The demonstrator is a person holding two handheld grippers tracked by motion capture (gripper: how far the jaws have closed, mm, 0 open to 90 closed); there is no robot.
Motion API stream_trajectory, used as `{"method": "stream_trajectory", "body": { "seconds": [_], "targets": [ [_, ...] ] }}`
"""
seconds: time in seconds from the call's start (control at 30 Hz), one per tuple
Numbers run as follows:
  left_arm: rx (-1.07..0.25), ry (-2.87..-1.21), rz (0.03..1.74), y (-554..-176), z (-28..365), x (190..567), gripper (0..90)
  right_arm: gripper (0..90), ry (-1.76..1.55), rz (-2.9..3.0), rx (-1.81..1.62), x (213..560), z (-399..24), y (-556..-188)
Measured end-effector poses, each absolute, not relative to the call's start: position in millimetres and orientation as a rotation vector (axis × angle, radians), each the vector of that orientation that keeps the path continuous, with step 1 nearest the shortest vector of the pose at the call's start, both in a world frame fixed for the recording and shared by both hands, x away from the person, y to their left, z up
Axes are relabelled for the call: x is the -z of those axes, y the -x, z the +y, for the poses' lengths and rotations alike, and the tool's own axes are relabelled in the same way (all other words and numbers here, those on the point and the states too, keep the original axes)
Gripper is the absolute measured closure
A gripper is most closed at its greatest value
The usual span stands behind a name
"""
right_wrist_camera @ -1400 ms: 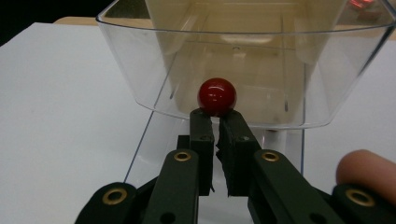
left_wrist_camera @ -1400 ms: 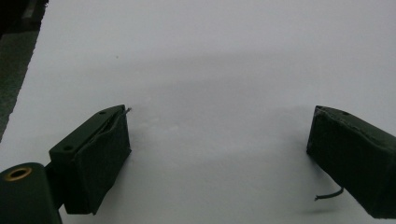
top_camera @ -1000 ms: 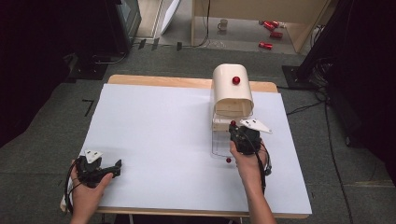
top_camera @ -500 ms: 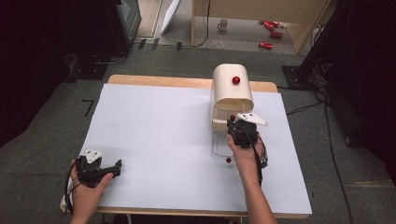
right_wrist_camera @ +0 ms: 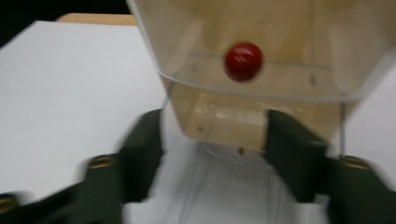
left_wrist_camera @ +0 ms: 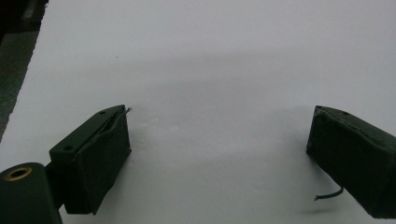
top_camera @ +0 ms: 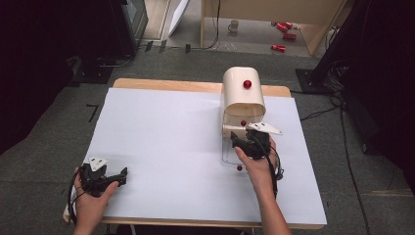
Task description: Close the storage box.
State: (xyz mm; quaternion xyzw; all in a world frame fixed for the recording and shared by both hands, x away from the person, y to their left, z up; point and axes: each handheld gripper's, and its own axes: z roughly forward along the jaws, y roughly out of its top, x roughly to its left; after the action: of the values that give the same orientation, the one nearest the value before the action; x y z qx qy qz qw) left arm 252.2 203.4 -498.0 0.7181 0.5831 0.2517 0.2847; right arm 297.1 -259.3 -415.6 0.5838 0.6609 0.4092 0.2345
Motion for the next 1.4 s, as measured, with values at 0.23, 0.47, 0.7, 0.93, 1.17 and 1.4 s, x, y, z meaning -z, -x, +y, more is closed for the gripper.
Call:
{"method": "stream_trajectory", "body": {
  "seconds": [0.23, 0.47, 0.7, 0.93, 1.17, 1.4],
  "targets": [
    [-0.674, -1.921, 1.559, -252.2, 203.3, 498.0, 6.2, 4.9, -1.628, 1.836, -1.028, 429.0, -263.9, -279.9],
    [-0.674, -1.921, 1.559, -252.2, 203.4, 498.0, 6.2, 0.0, -1.661, 1.818, -1.048, 435.8, -272.3, -258.1],
    [-0.673, -1.921, 1.560, -252.2, 203.4, 497.9, 6.2, 0.0, -1.676, 1.803, -1.052, 442.2, -277.1, -236.4],
    [-0.675, -1.920, 1.560, -252.1, 203.3, 498.0, 6.2, 0.0, -1.709, 1.787, -1.044, 450.5, -279.8, -216.8],
    [-0.674, -1.920, 1.559, -252.0, 203.3, 498.0, 6.2, 0.0, -1.748, 1.776, -1.035, 459.7, -284.2, -203.1],
    [-0.675, -1.920, 1.559, -252.1, 203.3, 498.0, 6.3, 0.5, -1.786, 1.791, -1.010, 471.4, -283.0, -199.4]
  ]
}}
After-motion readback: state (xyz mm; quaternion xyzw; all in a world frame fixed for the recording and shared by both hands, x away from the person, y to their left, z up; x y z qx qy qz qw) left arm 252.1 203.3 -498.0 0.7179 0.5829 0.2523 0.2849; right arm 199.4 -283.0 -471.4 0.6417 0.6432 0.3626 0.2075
